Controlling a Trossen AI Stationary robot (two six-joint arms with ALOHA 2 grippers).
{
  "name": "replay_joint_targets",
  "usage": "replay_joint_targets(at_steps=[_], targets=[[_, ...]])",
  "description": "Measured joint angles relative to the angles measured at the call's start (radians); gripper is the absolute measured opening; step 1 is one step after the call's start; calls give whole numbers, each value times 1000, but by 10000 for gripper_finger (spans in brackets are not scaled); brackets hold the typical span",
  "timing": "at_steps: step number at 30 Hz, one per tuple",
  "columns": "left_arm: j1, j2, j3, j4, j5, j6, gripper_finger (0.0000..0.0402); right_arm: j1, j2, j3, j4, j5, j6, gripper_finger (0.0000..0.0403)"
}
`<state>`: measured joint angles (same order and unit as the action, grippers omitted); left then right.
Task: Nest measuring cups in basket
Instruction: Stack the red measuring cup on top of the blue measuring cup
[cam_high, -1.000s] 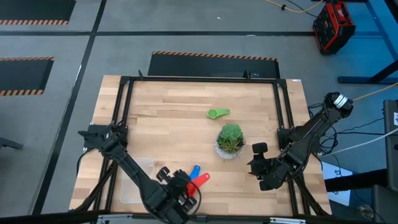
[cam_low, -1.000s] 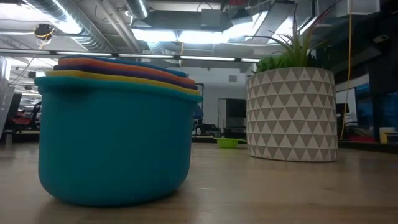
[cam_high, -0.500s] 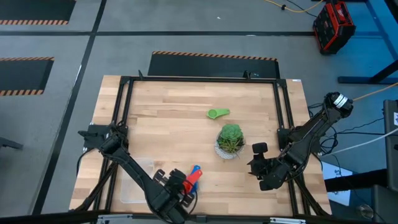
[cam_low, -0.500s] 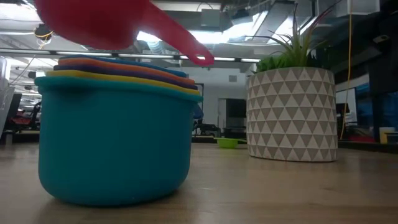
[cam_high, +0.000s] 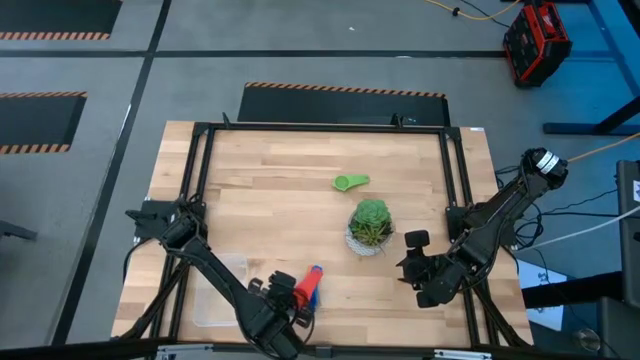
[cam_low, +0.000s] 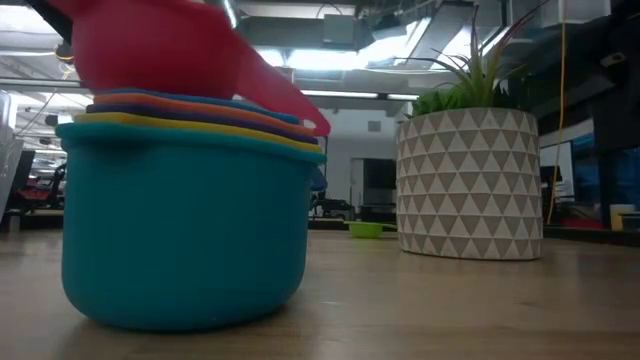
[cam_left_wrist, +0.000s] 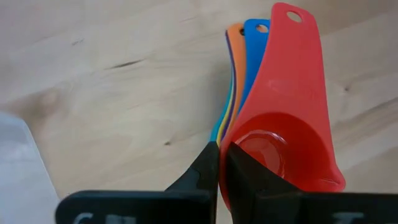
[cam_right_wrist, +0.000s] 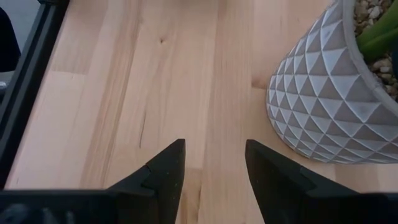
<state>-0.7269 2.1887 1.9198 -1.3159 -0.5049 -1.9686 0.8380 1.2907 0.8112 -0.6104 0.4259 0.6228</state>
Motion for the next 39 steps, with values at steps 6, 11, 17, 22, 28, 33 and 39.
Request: replay_joint_targets(at_steps=[6, 11, 17, 22, 28, 33, 39], targets=[[4, 0, -2, 27, 1, -52, 8, 0, 0, 0, 2, 0, 1, 173], [18, 0, -2, 54, -1, -67, 8, 0, 0, 0, 5, 0, 0, 173], [41, 6, -2, 79, 17, -67, 8, 0, 0, 0, 16, 0, 1, 173], [49, 6, -2, 78, 52, -66, 8, 0, 0, 0, 17, 0, 1, 173], [48, 6, -2, 79, 80, -67, 16, 0, 0, 0, 16, 0, 0, 173], [48, 6, -2, 79, 84, -66, 27, 0, 0, 0, 16, 0, -2, 173], [48, 6, -2, 80, 112, -66, 31, 0, 0, 0, 16, 0, -3, 173]])
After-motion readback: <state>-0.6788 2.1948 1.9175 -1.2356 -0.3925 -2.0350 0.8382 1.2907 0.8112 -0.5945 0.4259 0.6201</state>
